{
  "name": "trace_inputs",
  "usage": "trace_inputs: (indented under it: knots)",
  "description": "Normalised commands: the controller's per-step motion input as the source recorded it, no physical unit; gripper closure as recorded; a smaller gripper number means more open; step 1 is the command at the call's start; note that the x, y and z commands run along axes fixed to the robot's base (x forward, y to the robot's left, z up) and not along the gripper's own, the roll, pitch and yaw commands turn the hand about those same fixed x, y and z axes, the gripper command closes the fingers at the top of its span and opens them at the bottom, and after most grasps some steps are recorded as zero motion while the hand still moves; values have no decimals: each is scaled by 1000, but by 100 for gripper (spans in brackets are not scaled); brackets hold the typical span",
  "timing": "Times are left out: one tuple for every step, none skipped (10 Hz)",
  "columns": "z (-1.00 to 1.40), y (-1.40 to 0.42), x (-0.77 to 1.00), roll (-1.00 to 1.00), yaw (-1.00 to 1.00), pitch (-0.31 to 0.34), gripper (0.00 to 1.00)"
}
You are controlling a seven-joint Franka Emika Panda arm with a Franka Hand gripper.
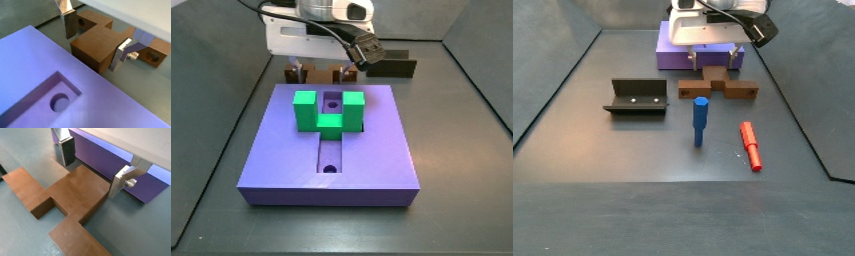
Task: Pick up the brown object. Move up. Place the brown object on the fixture. Regrasp the brown object. Move to above the board. Insert the brown object.
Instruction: Pick up the brown object.
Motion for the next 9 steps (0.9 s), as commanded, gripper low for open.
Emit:
trace_inputs:
  knots:
    - [-80, 0, -177, -13, -43, -63, 0]
    - [-80, 0, -100, -21, 0, -61, 0]
    - [-171, 9, 0, 0, 0, -26, 0]
    - [-214, 31, 0, 0, 0, -16, 0]
    - [-217, 31, 0, 0, 9, -4, 0]
    - [-203, 20, 0, 0, 6, 0, 0]
    - [-157, 11, 0, 0, 0, -4, 0]
    - [-137, 17, -6, 0, 0, -10, 0]
    - [-151, 37, -9, 0, 0, -3, 0]
